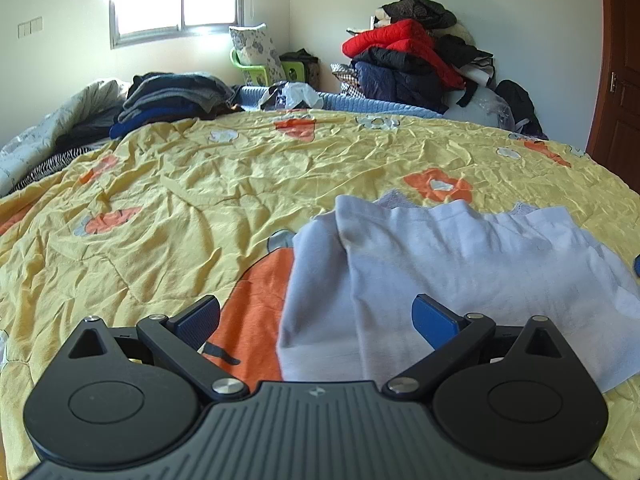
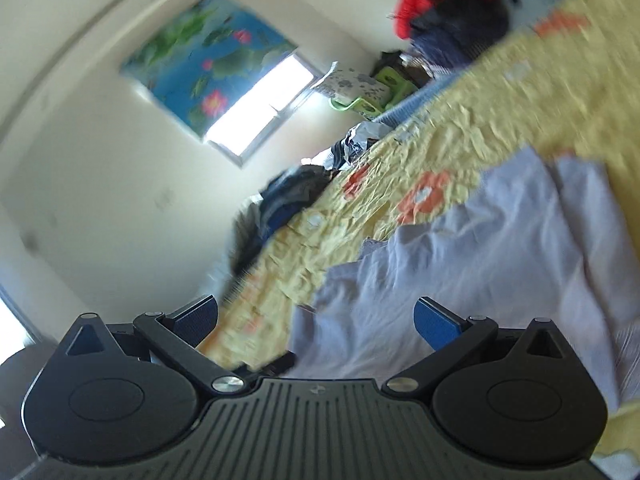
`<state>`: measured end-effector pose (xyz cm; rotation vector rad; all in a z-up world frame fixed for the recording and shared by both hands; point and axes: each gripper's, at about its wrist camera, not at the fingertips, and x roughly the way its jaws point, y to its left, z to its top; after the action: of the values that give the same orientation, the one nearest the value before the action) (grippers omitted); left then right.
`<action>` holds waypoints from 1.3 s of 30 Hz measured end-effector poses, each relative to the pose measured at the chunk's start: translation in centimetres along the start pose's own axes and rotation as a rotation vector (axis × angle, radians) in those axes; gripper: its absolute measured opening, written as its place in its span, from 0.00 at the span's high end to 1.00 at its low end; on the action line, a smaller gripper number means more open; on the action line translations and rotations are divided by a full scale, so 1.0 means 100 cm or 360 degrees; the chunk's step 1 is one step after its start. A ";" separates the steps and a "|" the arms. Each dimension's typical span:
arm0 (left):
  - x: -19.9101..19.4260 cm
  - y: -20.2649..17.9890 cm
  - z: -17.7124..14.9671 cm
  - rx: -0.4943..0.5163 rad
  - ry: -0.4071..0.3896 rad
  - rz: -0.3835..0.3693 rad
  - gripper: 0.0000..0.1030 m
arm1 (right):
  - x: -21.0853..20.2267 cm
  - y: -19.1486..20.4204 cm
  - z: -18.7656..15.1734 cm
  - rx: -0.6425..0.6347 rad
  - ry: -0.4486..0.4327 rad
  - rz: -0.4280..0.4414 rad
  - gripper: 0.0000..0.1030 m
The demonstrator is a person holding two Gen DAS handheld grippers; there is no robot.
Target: Fold small clothes
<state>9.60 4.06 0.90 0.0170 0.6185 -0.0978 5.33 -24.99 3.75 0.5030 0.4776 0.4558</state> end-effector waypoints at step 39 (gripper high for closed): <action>0.116 0.054 0.054 -0.0398 0.0600 -0.0805 0.00 | 0.132 0.160 -0.168 -0.1824 0.0201 -0.0981 0.36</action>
<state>22.60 8.18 -1.48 -0.3720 0.9985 -0.5144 2.24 0.12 -4.61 -0.7711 0.3920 0.1064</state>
